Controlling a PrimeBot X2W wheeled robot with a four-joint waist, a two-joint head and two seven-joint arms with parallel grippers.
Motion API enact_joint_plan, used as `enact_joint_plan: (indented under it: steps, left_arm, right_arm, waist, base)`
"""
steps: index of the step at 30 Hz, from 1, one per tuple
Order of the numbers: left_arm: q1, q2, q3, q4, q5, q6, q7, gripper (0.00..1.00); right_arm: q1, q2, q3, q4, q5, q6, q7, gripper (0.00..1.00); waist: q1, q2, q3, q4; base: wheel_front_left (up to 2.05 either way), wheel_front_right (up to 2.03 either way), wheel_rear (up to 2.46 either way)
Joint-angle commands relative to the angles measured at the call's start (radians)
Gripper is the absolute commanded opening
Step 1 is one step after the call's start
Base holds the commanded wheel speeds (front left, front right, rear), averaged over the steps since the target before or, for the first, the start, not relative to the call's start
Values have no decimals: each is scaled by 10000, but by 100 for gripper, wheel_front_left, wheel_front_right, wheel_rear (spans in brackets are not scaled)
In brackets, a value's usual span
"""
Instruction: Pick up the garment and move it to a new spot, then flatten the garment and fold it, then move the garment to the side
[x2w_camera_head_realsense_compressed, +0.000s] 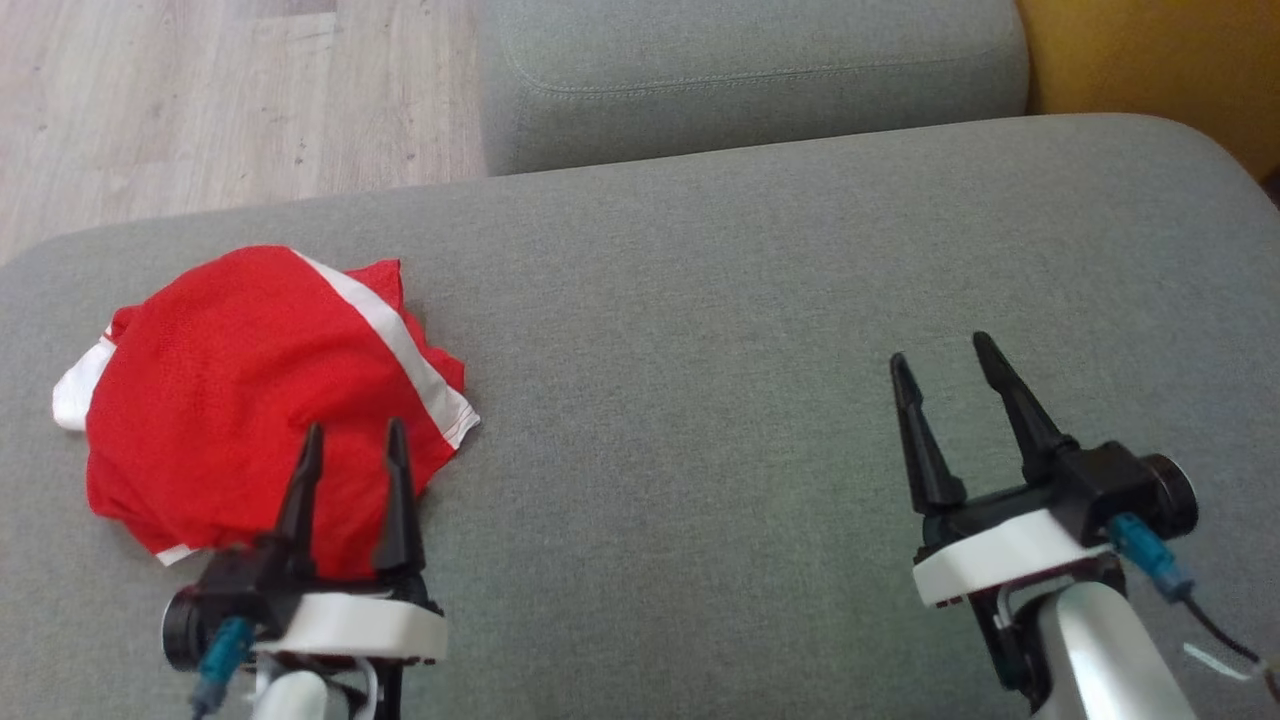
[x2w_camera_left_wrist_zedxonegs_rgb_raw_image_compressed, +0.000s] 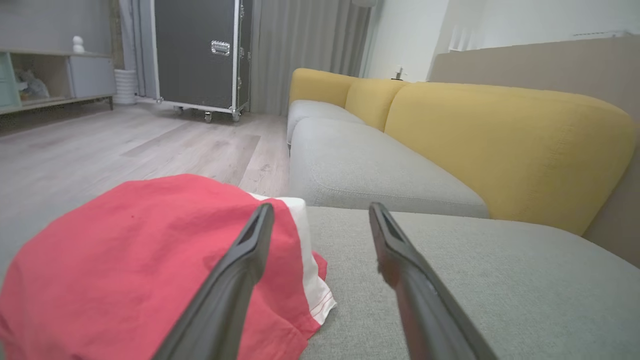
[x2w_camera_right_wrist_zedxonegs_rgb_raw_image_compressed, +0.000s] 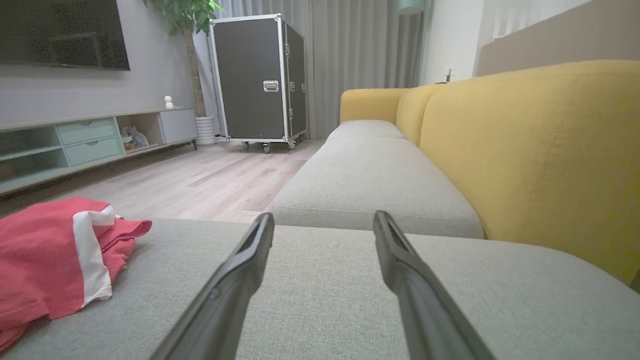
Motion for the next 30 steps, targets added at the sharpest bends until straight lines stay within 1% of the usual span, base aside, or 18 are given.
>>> enact_joint_plan:
  steps: [1,3,6,15,18,20,24,30]
  left_arm:
    - [-550,254,44,-335,553,113,-187,100]
    - [-561,277,-19,-321,706,137,-216,100]
    - [-580,285,-139,-237,1036,209,-305,100]
    - [-668,580,-824,-6,2408,364,-569,100]
    - [-697,578,-952,-8,2651,423,-657,100]
    - [-659,417,-823,-124,2487,433,-716,100]
    - [-477,128,-310,-342,2026,207,-828,100]
    - [-147,-279,685,-362,853,-395,-828,100]
  right_arm:
    - [-530,-62,338,-441,-581,-6,-199,100]
    - [-542,-63,379,-456,-740,-6,-229,100]
    - [-579,-64,507,-551,-1273,-6,-317,100]
    - [-558,-69,758,-662,-2613,-7,-583,100]
    - [-507,-70,880,-673,-2801,-7,-672,100]
    - [-438,-72,827,-689,-2514,-7,-731,100]
    - [-304,-73,652,-599,-1774,-7,-843,100]
    - [-134,-73,72,-127,493,-7,-843,100]
  waist:
    - [-1,0,5,-15]
    - [-1,0,5,-23]
    - [-1,0,5,-39]
    - [-1,0,-11,-74]
    - [-1,0,-22,-59]
    - [-1,0,-39,-37]
    - [-1,0,-79,-14]
    - [-1,0,-102,-28]
  base:
    - [0,0,0]
    - [0,0,0]
    - [0,0,0]
    - [0,0,0]
    - [0,0,0]
    - [0,0,0]
    - [0,0,0]
    - [0,0,0]
